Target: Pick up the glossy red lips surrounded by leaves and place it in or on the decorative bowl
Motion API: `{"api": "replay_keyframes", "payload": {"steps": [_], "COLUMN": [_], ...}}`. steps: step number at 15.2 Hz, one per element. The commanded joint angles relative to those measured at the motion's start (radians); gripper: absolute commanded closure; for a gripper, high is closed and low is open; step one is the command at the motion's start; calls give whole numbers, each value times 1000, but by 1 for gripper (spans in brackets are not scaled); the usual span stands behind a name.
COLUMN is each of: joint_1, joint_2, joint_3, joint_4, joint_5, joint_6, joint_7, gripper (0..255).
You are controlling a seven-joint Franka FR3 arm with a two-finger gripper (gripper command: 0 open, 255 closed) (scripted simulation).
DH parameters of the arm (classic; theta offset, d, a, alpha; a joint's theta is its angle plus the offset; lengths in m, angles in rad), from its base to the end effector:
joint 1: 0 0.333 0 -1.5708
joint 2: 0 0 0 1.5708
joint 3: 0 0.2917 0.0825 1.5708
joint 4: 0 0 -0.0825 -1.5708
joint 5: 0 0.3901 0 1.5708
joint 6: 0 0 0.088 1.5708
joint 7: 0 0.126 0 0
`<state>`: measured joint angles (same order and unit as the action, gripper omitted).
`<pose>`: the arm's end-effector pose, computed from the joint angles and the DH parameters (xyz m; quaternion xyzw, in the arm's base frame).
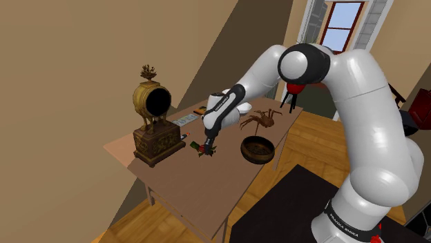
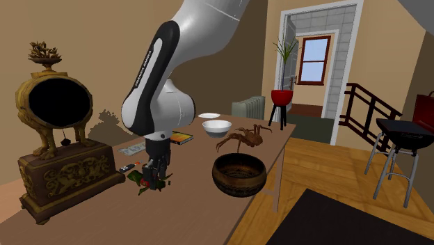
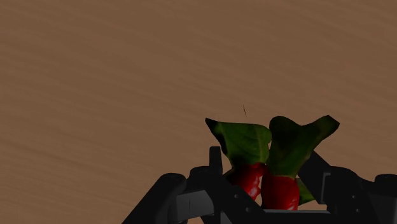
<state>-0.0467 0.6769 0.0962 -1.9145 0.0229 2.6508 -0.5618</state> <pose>0.6165 0.0311 0.1005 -0.9588 -0.2801 -0.0389 0.0265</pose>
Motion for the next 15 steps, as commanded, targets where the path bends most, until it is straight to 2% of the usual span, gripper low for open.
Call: {"api": "replay_keyframes", "payload": {"steps": [1,15], "joint_1": [-1,-9], "joint_2": [-25,-176], "joint_3": [2,10], "joint_4": [-9,-32], "joint_5": [1,10], "joint_6": [-16,-144], "joint_7": [0,3], "gripper": [255,255]}}
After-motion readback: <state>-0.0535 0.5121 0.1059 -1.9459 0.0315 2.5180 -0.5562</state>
